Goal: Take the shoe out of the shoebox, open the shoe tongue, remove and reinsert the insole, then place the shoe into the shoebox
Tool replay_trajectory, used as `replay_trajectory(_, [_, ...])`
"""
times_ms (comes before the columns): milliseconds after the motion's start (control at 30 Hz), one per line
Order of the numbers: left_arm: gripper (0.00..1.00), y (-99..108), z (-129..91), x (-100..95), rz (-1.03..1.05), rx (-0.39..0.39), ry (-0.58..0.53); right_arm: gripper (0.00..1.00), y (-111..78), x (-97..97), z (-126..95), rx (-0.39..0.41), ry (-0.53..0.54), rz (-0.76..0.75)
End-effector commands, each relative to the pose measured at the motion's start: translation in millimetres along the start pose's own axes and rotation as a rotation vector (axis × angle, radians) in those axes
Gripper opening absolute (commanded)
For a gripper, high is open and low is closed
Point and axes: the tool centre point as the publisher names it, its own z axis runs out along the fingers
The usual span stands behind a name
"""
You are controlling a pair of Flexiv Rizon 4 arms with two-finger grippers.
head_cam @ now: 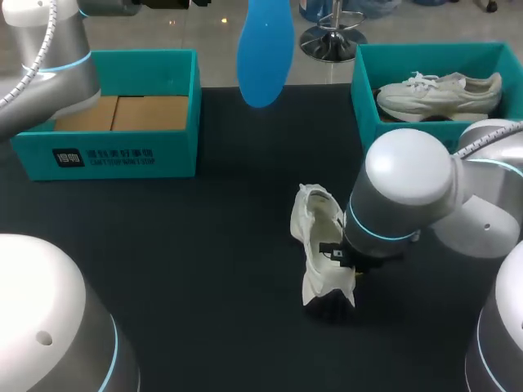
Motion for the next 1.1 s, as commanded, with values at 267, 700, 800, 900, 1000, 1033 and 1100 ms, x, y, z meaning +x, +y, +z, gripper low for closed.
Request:
replay_trajectory(267, [0.0, 0.5, -0.1, 0.3, 0.0, 0.0, -0.001, 1.0, -3.3, 5.2, 0.2, 0.015, -0.01, 0.009])
replay_trajectory(700, [0.0, 0.5, -0.1, 0.3, 0.0, 0.0, -0.001, 1.0, 17.2, 7.2, -62.0, 0.08, 0.236, -0.122])
replay_trajectory(800, [0.0, 0.5, -0.1, 0.3, 0.0, 0.0, -0.001, 1.0, 24.0, 6.0, -76.2, 0.112, 0.319, -0.176])
replay_trajectory(900, [0.0, 0.5, -0.1, 0.3, 0.0, 0.0, -0.001, 1.0, 31.1, 4.2, -86.5, 0.163, 0.351, -0.243])
replay_trajectory(1000, [0.0, 0.5, -0.1, 0.3, 0.0, 0.0, -0.001, 1.0, 38.7, 8.3, -96.5, 0.203, 0.352, -0.347])
replay_trajectory(1033, [0.0, 0.5, -0.1, 0.3, 0.0, 0.0, -0.001, 1.0, 42.4, 10.0, -100.9, 0.189, 0.328, -0.378])
replay_trajectory(1100, [0.0, 0.5, -0.1, 0.3, 0.0, 0.0, -0.001, 1.0, 42.4, 10.0, -100.9, 0.189, 0.328, -0.378])
